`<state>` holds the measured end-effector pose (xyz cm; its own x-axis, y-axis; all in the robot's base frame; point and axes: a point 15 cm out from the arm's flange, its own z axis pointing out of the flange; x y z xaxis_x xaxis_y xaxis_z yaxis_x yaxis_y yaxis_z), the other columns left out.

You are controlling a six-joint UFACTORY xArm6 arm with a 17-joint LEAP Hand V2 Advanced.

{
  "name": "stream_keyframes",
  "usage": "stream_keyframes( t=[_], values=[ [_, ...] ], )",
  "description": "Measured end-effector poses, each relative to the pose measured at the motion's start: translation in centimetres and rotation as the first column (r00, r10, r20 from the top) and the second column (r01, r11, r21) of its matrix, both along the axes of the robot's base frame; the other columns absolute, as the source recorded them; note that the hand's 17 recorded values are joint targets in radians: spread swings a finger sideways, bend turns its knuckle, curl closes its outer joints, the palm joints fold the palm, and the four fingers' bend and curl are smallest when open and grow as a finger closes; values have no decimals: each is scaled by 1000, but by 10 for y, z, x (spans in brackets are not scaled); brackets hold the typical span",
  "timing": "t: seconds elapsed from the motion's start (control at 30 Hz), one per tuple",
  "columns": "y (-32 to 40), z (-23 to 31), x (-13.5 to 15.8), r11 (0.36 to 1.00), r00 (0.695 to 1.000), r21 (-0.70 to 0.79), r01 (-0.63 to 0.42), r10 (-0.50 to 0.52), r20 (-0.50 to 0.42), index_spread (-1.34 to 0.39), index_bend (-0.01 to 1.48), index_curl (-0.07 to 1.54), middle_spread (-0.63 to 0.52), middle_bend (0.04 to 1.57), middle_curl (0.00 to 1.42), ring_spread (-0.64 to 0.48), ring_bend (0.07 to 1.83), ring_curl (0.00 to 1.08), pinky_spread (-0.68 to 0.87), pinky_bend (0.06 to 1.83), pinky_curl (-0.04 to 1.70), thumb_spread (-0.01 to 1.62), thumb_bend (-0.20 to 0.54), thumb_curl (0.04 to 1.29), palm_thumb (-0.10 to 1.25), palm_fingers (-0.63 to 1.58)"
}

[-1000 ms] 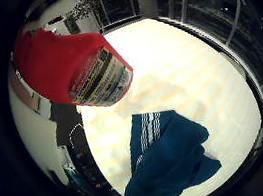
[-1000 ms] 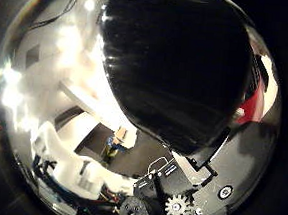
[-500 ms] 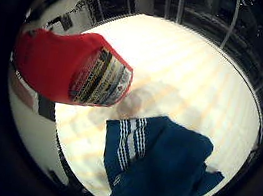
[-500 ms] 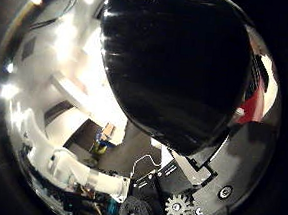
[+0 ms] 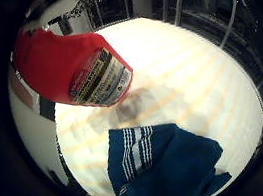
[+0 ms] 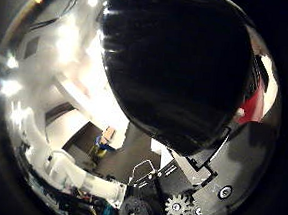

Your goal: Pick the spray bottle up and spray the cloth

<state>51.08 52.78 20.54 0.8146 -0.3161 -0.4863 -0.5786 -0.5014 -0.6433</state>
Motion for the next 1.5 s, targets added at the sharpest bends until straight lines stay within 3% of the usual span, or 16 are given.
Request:
stream_keyframes(
  t=[0.47, 0.8, 1.1, 1.5],
  values=[
    [2, 24, 5, 992, 985, 60, 111, -102, -137, -270, 1118, 943, -134, 1388, 814, -208, 1431, 777, -138, 1022, 1425, 308, -20, 1027, 1044, 1115],
    [-3, 17, 9, 979, 947, 30, 201, -186, -260, -270, 1119, 944, -134, 1385, 810, -208, 1431, 778, -138, 1022, 1426, 309, -17, 1024, 1048, 1115],
    [-4, 9, 11, 974, 934, 8, 225, -213, -287, -270, 1118, 944, -133, 1386, 806, -208, 1430, 779, -139, 1032, 1431, 317, -18, 1030, 1052, 1116],
    [-2, -8, 5, 958, 878, -53, 283, -281, -388, -269, 1115, 939, -133, 1389, 803, -208, 1430, 779, -139, 1024, 1429, 297, -19, 1020, 1058, 1115]
  ],
)
